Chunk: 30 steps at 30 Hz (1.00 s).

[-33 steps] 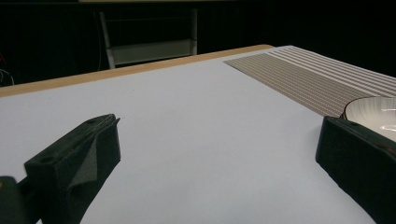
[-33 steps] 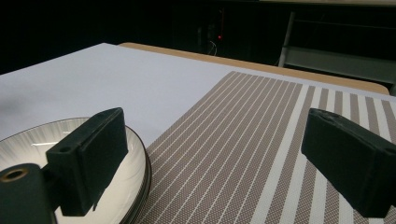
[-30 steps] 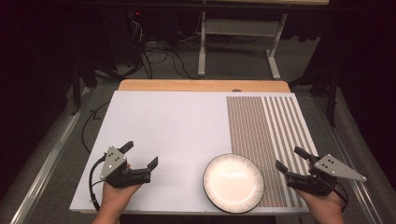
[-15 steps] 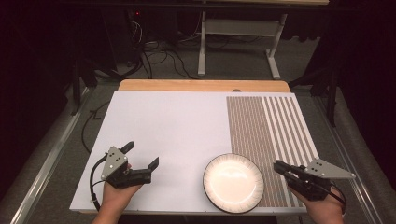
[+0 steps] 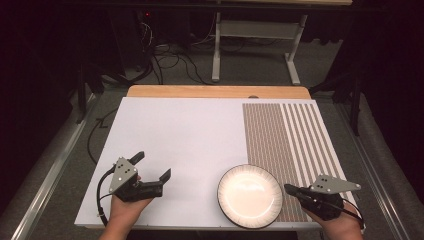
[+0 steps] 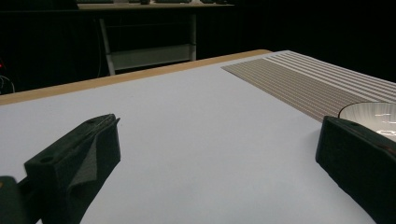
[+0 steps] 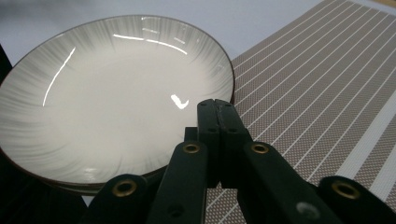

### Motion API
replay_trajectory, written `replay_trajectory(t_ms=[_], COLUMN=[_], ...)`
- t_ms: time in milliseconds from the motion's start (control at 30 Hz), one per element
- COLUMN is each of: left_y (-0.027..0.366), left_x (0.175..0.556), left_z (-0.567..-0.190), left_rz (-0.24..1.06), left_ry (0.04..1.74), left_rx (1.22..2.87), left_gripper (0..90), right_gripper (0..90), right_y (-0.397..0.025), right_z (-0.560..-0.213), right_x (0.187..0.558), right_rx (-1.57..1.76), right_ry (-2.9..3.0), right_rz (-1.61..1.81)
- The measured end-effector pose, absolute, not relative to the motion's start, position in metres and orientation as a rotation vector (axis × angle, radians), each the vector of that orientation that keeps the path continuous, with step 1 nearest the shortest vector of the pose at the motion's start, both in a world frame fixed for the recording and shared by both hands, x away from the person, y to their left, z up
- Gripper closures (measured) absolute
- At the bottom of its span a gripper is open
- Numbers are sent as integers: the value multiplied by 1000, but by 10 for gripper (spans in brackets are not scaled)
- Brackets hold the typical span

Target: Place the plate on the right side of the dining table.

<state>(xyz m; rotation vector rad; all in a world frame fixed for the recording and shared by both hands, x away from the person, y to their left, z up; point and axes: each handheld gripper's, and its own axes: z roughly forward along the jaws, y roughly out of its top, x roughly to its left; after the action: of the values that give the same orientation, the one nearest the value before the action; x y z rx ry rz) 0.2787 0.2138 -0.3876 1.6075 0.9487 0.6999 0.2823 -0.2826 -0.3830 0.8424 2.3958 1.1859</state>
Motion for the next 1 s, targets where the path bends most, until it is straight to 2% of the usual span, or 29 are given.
replay_trajectory(t_ms=[1000], left_y=[214], left_x=[279], left_z=[-388], left_rz=[695], left_ry=[952], left_rx=[1606], left_gripper=[6], right_gripper=[900], right_y=[-274], right_z=[-389], right_x=[282], right_rx=[826], right_ry=[2481], right_rz=[1107])
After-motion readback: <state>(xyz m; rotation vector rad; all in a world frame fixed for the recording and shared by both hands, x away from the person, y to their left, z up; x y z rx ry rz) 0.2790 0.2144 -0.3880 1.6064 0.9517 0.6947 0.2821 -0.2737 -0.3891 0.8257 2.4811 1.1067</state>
